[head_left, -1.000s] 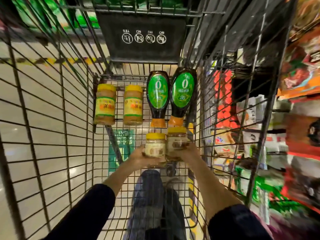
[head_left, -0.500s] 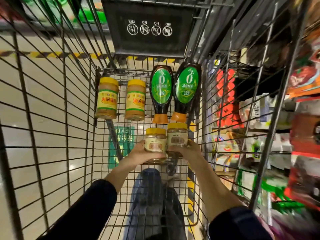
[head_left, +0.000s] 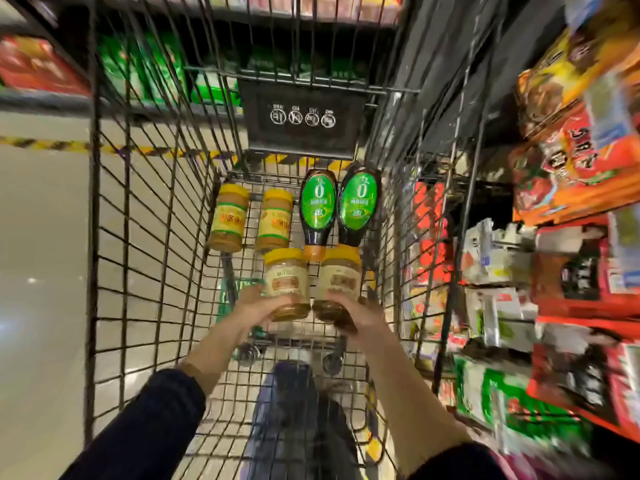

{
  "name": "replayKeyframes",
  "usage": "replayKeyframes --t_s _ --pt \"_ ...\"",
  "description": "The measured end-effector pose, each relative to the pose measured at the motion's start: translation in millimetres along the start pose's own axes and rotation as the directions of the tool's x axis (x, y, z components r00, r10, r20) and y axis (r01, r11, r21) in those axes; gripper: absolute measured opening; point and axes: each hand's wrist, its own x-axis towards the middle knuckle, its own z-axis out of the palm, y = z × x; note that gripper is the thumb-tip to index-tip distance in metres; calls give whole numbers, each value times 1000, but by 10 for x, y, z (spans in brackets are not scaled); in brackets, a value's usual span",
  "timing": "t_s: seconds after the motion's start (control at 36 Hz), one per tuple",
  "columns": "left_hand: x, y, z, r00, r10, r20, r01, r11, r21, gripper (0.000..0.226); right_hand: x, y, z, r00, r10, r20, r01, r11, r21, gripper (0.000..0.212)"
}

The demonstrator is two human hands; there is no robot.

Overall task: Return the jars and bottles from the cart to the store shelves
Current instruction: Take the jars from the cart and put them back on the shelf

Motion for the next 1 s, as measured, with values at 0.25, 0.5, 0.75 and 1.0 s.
replayKeyframes --t_s 0.25,0.5,0.75,1.0 --pt "-922 480 -65 950 293 -113 -273 949 160 55 -822 -229 -85 952 -277 127 277 961 16 60" --pt "-1860 886 -138 875 469 -121 -461 883 93 74 -1851 -559 -347 848 -501 173 493 866 89 30" --pt "-2557 1497 -17 677 735 -29 -725 673 148 34 -2695 -526 -616 680 -732 -53 724 657 209 50" --pt "-3198 1725 251 493 818 295 -867 492 85 54 -3611 -103 -799 469 -803 -367 881 397 256 49"
